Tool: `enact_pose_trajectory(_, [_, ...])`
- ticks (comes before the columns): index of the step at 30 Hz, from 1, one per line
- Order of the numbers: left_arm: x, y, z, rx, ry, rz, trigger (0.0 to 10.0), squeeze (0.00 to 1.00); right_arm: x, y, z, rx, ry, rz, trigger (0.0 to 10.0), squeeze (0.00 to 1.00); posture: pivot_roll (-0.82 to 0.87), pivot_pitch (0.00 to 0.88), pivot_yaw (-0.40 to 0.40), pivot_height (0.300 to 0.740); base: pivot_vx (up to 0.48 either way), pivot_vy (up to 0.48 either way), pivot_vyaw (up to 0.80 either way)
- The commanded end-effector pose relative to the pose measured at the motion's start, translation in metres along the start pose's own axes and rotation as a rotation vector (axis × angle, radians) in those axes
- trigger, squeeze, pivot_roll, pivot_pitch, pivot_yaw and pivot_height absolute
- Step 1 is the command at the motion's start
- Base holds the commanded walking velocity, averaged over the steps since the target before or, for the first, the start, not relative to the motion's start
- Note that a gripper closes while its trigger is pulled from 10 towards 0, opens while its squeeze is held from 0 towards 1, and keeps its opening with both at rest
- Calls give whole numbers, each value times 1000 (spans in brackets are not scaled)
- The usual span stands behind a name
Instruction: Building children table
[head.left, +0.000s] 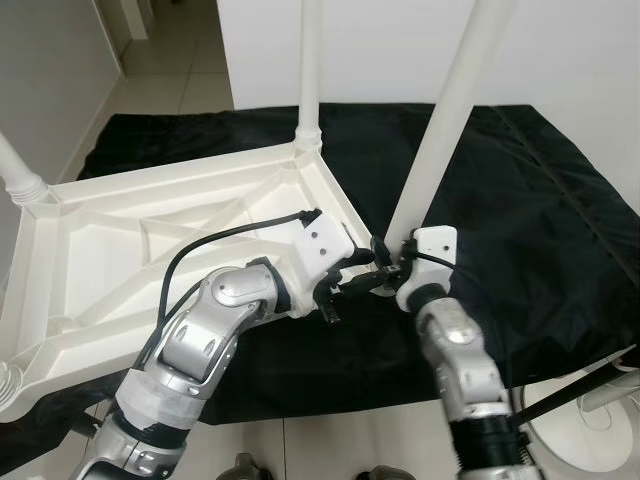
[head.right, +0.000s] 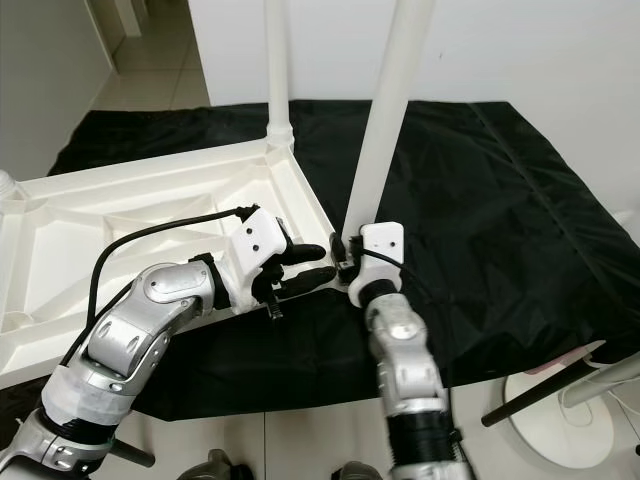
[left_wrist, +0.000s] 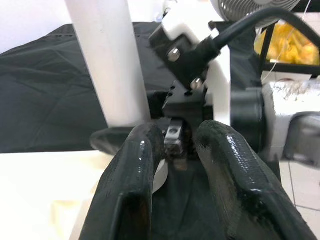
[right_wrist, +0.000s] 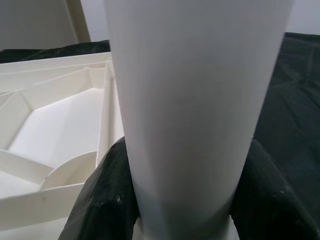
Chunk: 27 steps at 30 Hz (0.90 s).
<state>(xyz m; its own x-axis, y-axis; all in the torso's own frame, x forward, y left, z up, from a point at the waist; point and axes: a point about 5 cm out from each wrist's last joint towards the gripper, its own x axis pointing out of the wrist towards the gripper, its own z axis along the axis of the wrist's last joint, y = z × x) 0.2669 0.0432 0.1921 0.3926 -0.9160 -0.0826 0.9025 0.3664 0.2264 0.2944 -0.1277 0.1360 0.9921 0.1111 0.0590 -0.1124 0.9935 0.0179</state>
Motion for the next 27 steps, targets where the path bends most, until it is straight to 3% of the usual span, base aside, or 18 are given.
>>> enact_pose_trajectory(1, [-2,3,-3,4,14,62,10000,0,-7,-13,-13,25,63,-132,10000,0,-158,49,41,740,0,0,0])
enact_pose_trajectory(3, [-2,4,-4,11,17,92,10000,0,-5,-8,-10,28,42,-148,10000,0,-156,45,27,740,0,0,0])
enact_pose_trajectory(8, [-4,8,-6,17,21,127,10000,0,-3,-13,-4,29,18,-155,10000,27,-154,42,20,740,0,0,0])
enact_pose_trajectory(9, [-4,9,-6,23,22,137,10000,0,-2,-15,0,31,2,-145,10000,961,-152,46,18,740,0,0,0])
enact_pose_trajectory(12, [-4,10,-6,31,20,150,10000,0,-4,-16,7,43,-37,-115,10000,1000,-148,45,17,740,0,0,0])
enact_pose_trajectory(17, [-7,10,-6,38,21,160,10000,0,-7,-18,17,48,-81,-7,10000,1000,-142,46,20,740,0,0,0])
enact_pose_trajectory(18, [-7,9,-6,36,20,156,10000,0,-8,-19,20,39,-84,59,10000,0,-142,46,21,740,0,0,0])
enact_pose_trajectory(27, [-11,4,-4,32,4,73,10000,0,-7,-25,25,-34,-68,333,10000,0,-147,46,25,740,0,0,0])
